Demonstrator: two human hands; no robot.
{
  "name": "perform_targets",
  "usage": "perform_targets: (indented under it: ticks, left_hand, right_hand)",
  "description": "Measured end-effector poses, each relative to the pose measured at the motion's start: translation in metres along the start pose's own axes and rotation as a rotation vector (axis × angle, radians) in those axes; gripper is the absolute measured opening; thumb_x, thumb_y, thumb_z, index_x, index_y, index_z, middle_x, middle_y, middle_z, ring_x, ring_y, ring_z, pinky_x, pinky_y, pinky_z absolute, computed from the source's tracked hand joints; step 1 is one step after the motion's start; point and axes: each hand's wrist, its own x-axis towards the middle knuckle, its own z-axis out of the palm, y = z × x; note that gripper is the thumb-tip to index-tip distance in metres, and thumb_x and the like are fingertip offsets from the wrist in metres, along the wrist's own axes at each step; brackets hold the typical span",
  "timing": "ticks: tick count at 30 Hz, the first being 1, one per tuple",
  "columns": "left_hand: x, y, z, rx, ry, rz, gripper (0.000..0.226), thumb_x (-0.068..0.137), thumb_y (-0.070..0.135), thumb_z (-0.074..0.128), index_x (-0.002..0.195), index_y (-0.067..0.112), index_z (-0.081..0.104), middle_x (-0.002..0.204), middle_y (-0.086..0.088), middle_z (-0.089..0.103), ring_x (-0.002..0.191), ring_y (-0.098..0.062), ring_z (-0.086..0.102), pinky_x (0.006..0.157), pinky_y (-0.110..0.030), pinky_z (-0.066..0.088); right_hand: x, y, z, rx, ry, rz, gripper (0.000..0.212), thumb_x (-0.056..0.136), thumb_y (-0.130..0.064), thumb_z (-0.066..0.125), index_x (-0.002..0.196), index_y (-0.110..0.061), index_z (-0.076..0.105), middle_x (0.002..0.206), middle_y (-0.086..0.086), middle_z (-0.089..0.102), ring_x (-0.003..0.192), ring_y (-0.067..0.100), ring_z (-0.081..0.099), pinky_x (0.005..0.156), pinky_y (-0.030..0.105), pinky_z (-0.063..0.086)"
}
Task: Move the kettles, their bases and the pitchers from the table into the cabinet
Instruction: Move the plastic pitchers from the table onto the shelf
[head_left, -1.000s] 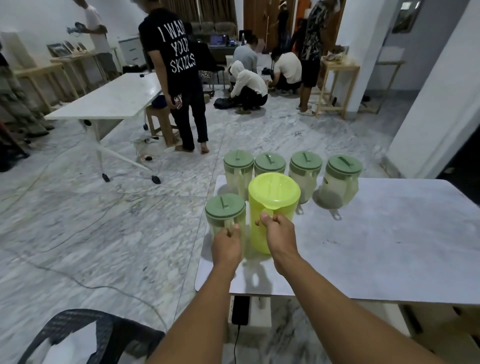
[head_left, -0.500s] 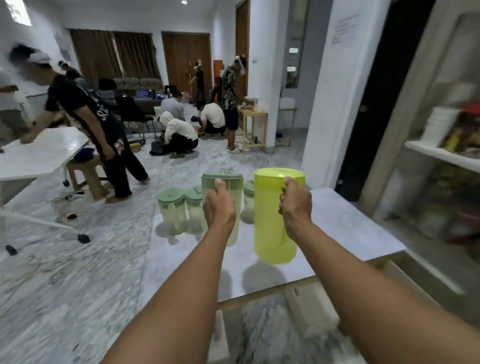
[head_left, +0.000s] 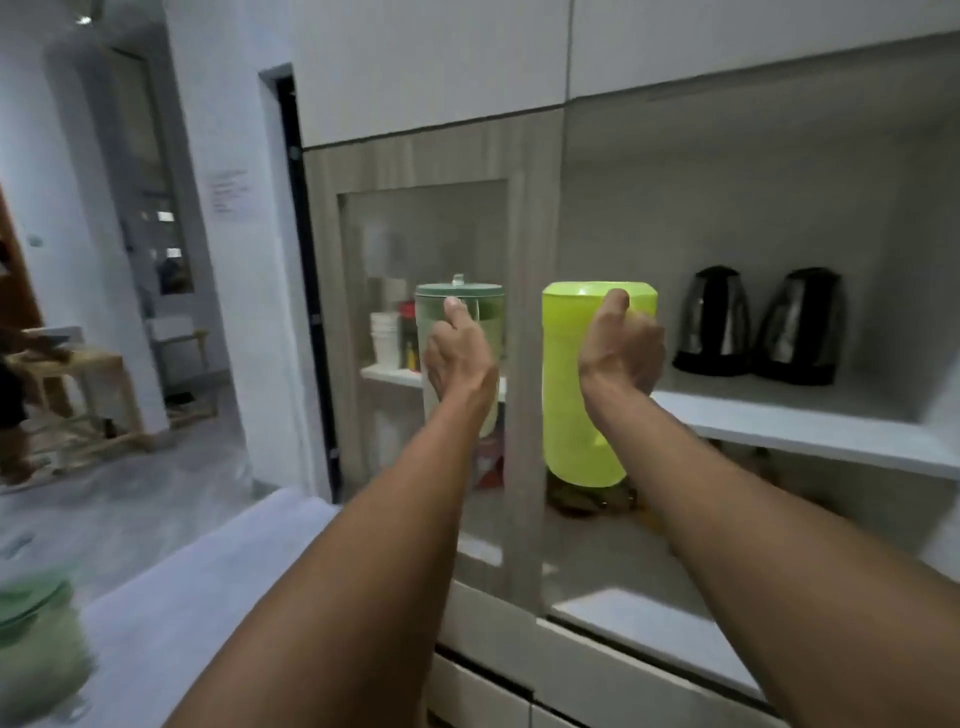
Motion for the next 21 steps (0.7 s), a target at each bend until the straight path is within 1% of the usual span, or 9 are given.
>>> perform_targets:
  ticks: [3,6,8,9,11,13,17,19,21]
  left_hand:
    - [-0.013,0.017,0.094,-0.094,-0.122,0.035,0.069,0.100,0.050,0.022,0.104,-0.001,0.069,0.105,-0.023,0.070,0.099,-0.039,0.065,0.088,-0.047,0.050]
    - [-0.015,0.025,0.174,-0.181,-0.200,0.036,0.078,0.092,0.057,0.019,0.107,-0.002,0.068,0.109,-0.027,0.069,0.103,-0.043,0.065,0.091,-0.054,0.051]
    - [-0.008,0.025,0.222,-0.211,-0.217,0.023,0.086,0.085,0.062,0.017,0.111,-0.005,0.066,0.112,-0.030,0.067,0.105,-0.046,0.063,0.092,-0.057,0.049]
    - [-0.004,0.023,0.242,-0.204,-0.217,0.024,0.086,0.085,0.062,0.017,0.110,-0.004,0.066,0.112,-0.029,0.068,0.106,-0.046,0.063,0.093,-0.056,0.049]
    - [0.006,0.017,0.276,-0.164,-0.205,0.019,0.076,0.094,0.055,0.020,0.109,-0.002,0.068,0.112,-0.025,0.069,0.106,-0.042,0.064,0.094,-0.050,0.049]
    - [0.020,0.008,0.305,-0.119,-0.196,0.014,0.065,0.101,0.047,0.024,0.113,0.001,0.067,0.115,-0.023,0.068,0.109,-0.040,0.062,0.095,-0.047,0.047]
    - [0.052,-0.014,0.348,-0.061,-0.173,0.007,0.059,0.104,0.043,0.025,0.119,0.002,0.065,0.122,-0.021,0.065,0.113,-0.038,0.059,0.095,-0.043,0.044]
    - [0.076,-0.029,0.369,-0.037,-0.161,0.001,0.059,0.104,0.042,0.026,0.117,0.001,0.065,0.123,-0.022,0.065,0.114,-0.038,0.059,0.095,-0.042,0.044]
    - [0.102,-0.046,0.388,-0.020,-0.155,-0.017,0.061,0.103,0.044,0.027,0.116,0.000,0.067,0.120,-0.023,0.066,0.113,-0.039,0.060,0.096,-0.043,0.046]
  right_hand:
    - [0.079,0.014,-0.032,-0.038,0.131,-0.036,0.058,0.090,-0.045,0.034,0.099,0.001,0.069,0.103,0.021,0.070,0.095,0.039,0.063,0.068,0.035,0.039]
    - [0.147,0.028,-0.055,-0.047,0.197,-0.058,0.057,0.091,-0.043,0.036,0.103,0.002,0.068,0.107,0.022,0.069,0.099,0.040,0.062,0.075,0.038,0.042]
    - [0.185,0.039,-0.062,-0.042,0.205,-0.062,0.056,0.091,-0.042,0.036,0.099,0.003,0.068,0.105,0.022,0.069,0.099,0.040,0.062,0.078,0.040,0.044]
    - [0.202,0.047,-0.062,-0.040,0.197,-0.067,0.054,0.090,-0.041,0.035,0.094,0.003,0.067,0.101,0.022,0.068,0.098,0.040,0.062,0.078,0.039,0.044]
    - [0.235,0.063,-0.056,-0.034,0.167,-0.074,0.045,0.090,-0.039,0.037,0.081,-0.001,0.060,0.089,0.018,0.064,0.094,0.039,0.063,0.074,0.040,0.043]
    - [0.262,0.076,-0.044,-0.030,0.131,-0.067,0.037,0.090,-0.038,0.040,0.077,-0.007,0.056,0.085,0.017,0.061,0.093,0.039,0.063,0.074,0.042,0.044]
    - [0.308,0.105,-0.007,-0.025,0.043,-0.034,0.042,0.093,-0.037,0.042,0.087,-0.003,0.064,0.097,0.020,0.067,0.093,0.037,0.062,0.071,0.036,0.037]
    - [0.329,0.122,0.020,-0.034,-0.002,-0.037,0.041,0.093,-0.037,0.042,0.085,-0.002,0.063,0.092,0.018,0.063,0.095,0.038,0.062,0.072,0.037,0.037]
    - [0.347,0.138,0.051,-0.057,-0.040,-0.042,0.044,0.093,-0.038,0.041,0.085,0.000,0.063,0.092,0.020,0.063,0.098,0.040,0.061,0.075,0.041,0.042]
